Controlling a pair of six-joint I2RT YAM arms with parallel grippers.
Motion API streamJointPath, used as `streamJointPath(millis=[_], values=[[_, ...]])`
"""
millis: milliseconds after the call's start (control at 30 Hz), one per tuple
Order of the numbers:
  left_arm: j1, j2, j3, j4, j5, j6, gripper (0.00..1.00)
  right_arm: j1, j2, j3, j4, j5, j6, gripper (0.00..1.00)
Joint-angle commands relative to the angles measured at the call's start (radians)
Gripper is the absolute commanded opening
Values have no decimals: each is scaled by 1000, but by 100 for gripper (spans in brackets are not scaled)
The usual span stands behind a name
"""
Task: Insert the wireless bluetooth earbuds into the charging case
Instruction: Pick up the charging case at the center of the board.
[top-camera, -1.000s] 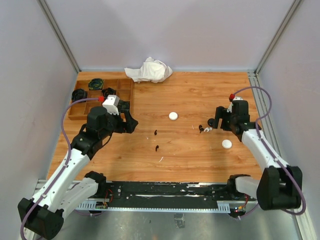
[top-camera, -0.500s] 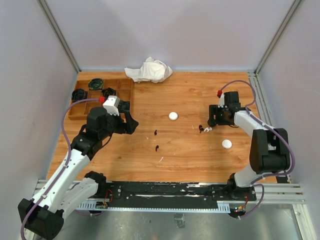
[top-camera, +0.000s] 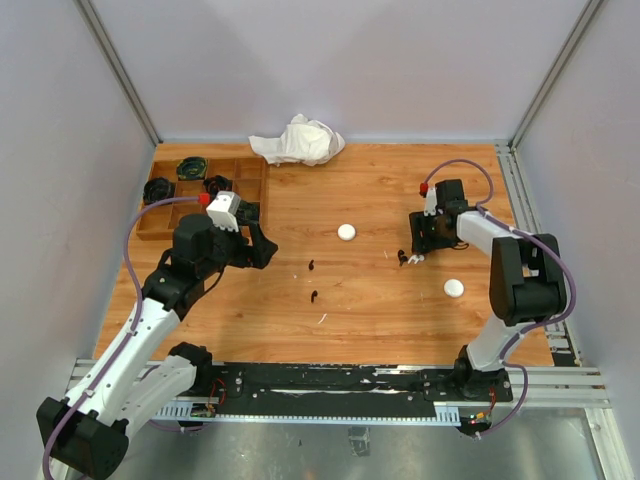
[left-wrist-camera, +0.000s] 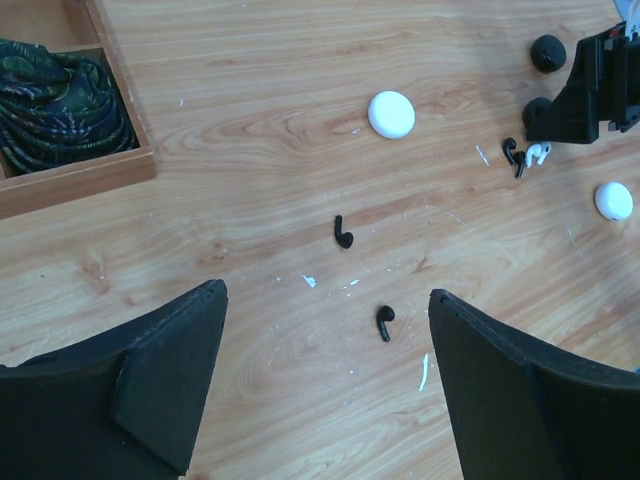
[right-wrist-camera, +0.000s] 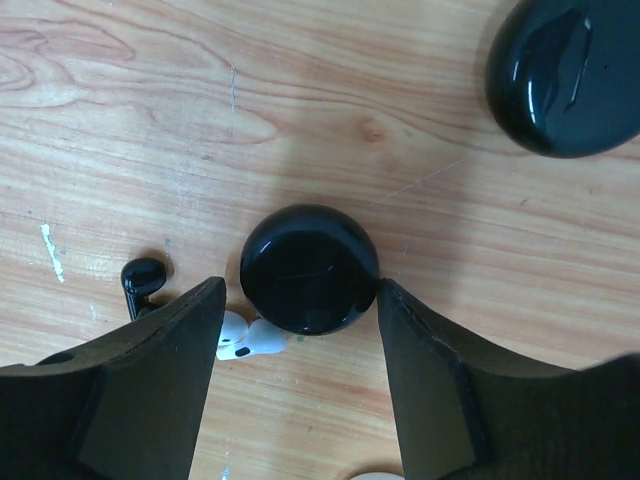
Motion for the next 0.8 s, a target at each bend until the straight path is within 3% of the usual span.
streamJointPath(millis=[0, 400, 767], values=[[9, -8, -10, 31, 23, 15, 88, 15, 26, 30, -39, 34, -36, 63], [9, 11, -16, 68, 89, -15, 87, 77, 5, 18, -27, 66, -34, 48], [8, 63, -68, 283, 236, -205, 81, 291, -245, -77, 119, 166, 48, 43]])
